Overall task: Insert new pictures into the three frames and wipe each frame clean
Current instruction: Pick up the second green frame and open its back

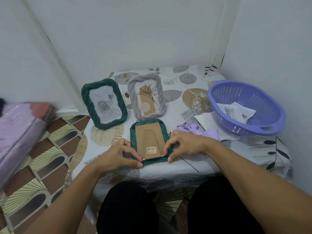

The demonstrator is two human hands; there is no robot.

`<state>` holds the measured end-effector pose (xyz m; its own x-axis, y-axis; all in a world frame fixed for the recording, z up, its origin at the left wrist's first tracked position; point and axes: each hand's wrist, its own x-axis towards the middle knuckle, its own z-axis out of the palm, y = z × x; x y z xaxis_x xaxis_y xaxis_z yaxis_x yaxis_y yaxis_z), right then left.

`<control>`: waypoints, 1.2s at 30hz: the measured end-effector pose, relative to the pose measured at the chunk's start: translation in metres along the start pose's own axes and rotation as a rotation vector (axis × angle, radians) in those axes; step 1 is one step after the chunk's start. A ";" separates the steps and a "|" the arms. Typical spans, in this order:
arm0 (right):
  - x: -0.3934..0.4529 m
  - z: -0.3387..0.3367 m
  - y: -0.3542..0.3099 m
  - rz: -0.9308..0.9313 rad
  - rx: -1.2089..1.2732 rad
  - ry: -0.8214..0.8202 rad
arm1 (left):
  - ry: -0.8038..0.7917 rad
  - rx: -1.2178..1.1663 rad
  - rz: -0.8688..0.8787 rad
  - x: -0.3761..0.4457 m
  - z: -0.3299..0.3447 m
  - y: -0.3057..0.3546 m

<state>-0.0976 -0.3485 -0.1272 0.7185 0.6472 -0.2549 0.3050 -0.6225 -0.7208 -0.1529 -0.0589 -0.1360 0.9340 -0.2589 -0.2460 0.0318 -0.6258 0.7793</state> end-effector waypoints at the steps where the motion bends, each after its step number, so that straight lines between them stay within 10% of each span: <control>1: 0.000 0.000 0.000 0.000 0.005 -0.009 | -0.003 -0.006 -0.005 0.000 0.000 0.000; 13: 0.001 -0.003 0.003 0.008 0.268 -0.006 | -0.035 -0.178 -0.018 -0.008 -0.009 0.012; 18: 0.016 -0.001 0.006 0.113 0.373 0.371 | 0.401 -0.125 -0.067 0.008 -0.016 0.006; 25: 0.044 0.009 -0.006 0.279 -0.130 0.434 | 0.601 0.118 -0.115 0.035 0.003 -0.014; 36: 0.052 0.028 -0.021 0.249 -0.215 0.504 | 0.714 0.064 -0.038 0.030 0.012 -0.027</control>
<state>-0.0841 -0.2894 -0.1428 0.9763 0.2149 -0.0241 0.1715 -0.8376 -0.5187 -0.1296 -0.0581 -0.1715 0.9380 0.2949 0.1819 0.0686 -0.6726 0.7368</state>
